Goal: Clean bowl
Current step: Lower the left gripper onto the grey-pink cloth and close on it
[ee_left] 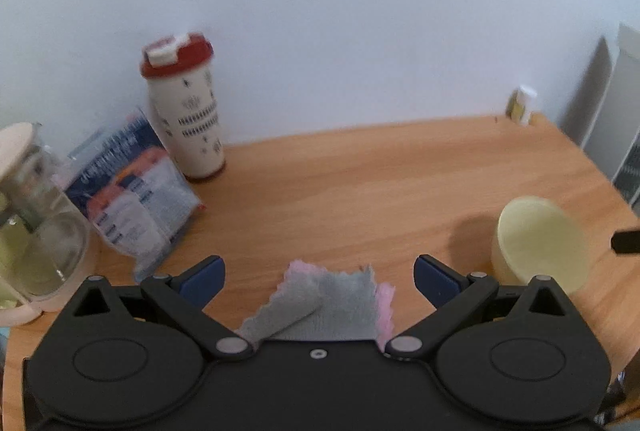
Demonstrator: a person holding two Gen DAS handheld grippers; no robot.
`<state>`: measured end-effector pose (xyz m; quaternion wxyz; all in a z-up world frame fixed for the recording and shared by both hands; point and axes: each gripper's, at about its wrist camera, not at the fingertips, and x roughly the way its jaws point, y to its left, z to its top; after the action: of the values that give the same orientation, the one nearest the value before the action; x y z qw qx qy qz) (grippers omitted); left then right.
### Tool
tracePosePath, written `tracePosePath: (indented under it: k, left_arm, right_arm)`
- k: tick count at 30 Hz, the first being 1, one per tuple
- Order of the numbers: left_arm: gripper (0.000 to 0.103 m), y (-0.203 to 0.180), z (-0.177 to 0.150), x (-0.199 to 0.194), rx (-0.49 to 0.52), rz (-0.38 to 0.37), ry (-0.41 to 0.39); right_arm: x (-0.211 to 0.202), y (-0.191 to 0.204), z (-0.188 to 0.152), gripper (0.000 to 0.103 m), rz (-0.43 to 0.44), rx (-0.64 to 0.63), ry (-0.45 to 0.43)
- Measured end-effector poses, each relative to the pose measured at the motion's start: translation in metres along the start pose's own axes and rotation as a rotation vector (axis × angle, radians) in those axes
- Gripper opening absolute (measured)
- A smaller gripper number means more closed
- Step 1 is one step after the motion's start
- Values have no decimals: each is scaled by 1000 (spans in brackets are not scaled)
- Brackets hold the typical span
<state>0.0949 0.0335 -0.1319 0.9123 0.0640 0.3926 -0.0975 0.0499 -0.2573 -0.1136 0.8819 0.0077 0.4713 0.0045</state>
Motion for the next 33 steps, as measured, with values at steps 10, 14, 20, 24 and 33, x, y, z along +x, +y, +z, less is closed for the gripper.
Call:
tracePosePath:
  k: [10, 14, 20, 24, 33]
  left_arm:
    - [102, 23, -28, 43, 49, -89, 55]
    - [102, 18, -37, 55, 163, -125, 76]
    - [102, 20, -46, 63, 208, -215, 87]
    - [101, 27, -48, 72, 212, -241, 116]
    - [92, 33, -53, 81, 242, -267, 149]
  right_arm:
    - [20, 5, -5, 103, -61, 47, -6]
    - [23, 8, -8, 103, -51, 69, 14]
    - [28, 9, -15, 102, -37, 168, 51]
    - [23, 13, -22, 102, -47, 231, 43]
    - [17, 24, -29, 102, -64, 282, 5]
